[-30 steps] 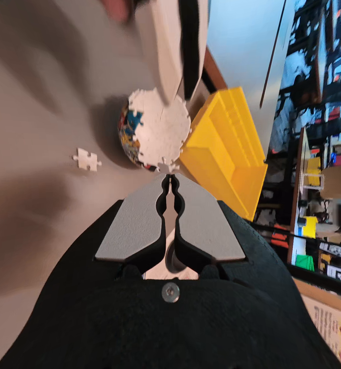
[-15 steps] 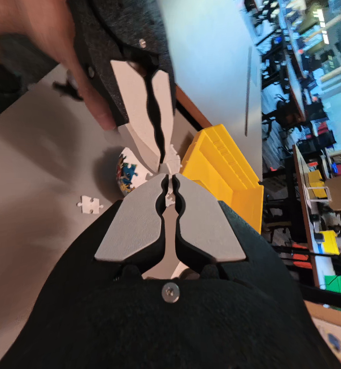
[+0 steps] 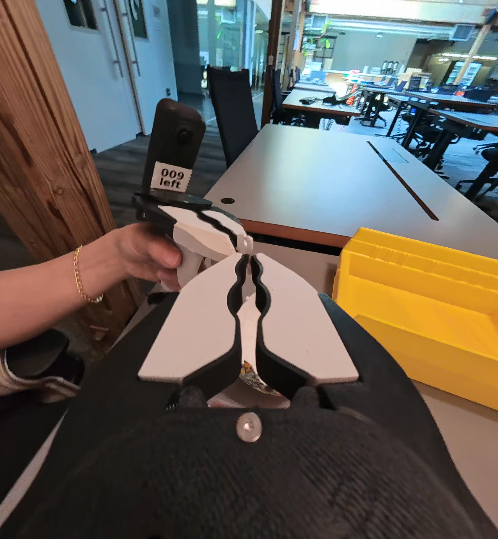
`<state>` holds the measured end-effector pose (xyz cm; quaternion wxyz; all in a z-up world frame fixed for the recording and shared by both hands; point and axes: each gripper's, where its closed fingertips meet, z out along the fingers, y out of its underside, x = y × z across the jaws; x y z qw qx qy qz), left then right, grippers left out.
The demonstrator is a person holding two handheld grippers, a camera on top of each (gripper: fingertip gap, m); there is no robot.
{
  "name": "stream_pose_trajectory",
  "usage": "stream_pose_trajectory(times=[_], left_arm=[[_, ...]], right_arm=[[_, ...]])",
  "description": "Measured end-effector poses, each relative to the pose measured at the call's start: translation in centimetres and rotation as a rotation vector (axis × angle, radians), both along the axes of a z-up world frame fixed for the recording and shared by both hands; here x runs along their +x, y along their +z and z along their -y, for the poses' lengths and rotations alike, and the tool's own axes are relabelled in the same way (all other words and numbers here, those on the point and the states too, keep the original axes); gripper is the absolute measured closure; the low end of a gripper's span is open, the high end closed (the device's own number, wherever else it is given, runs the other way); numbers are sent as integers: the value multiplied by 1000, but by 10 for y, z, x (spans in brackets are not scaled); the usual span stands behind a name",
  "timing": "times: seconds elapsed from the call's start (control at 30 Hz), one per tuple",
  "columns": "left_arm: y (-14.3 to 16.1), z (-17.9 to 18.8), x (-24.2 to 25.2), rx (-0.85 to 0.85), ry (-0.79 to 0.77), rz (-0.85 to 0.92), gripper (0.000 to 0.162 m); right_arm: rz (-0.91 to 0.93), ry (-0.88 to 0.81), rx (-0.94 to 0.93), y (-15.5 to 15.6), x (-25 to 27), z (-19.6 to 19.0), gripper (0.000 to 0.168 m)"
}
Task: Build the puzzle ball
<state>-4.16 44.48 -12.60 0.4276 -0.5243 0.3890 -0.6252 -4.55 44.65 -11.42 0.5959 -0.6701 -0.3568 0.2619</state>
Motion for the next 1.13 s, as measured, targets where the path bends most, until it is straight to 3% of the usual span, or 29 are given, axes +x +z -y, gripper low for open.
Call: stream_pose_trajectory(times=[0.1, 0.27, 0.43, 0.77, 0.8, 0.87, 0.93, 1.0, 1.13], left_arm=[[-10, -8, -4, 55, 57, -77, 149], [-15, -2, -5, 185, 67, -145, 147], [-23, -9, -5, 256, 127, -216, 160], [-13, -31, -22, 127, 199, -131, 159], [-16, -42, -28, 108, 262, -160, 156], [-31, -69, -47, 46, 423, -272, 128], [-55, -88, -68, -78, 530, -434, 113], [-77, -86, -75, -204, 511, -558, 94], [-107, -77, -63, -284, 473, -713, 87]], right_arm=[[143, -30, 3, -13, 6, -6, 166], [275, 56, -5, -25, -1, -2, 166], [326, 121, 3, -25, -9, -7, 165], [223, 275, 9, -14, -27, -27, 166], [245, 236, 17, -16, -24, -34, 166], [323, 122, 17, -24, -11, -53, 166], [399, 100, -26, -40, -2, -60, 166], [450, 69, -59, -54, 5, -67, 166], [496, 79, -131, -71, 7, -75, 166]])
